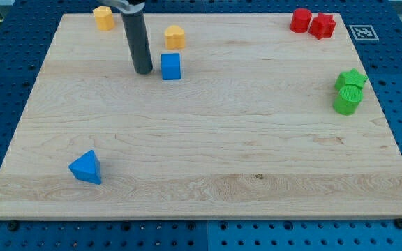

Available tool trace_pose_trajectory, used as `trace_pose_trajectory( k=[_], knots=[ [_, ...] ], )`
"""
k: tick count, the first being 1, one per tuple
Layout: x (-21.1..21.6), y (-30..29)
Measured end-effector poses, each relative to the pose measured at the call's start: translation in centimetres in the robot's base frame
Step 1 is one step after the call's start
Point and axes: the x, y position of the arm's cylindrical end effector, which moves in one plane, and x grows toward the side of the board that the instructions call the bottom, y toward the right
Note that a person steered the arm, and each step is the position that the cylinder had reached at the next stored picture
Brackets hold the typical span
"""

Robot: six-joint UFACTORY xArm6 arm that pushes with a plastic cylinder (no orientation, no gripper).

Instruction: Move the cube diagonally bottom right to the heart

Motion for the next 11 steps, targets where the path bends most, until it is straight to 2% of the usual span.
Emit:
trace_pose_trajectory(
  k=[3,5,6,11],
  knots=[
    [1.7,10.0],
    [5.7,12.4],
    [5.7,14.2],
    [-1.2,14.2]
  ],
)
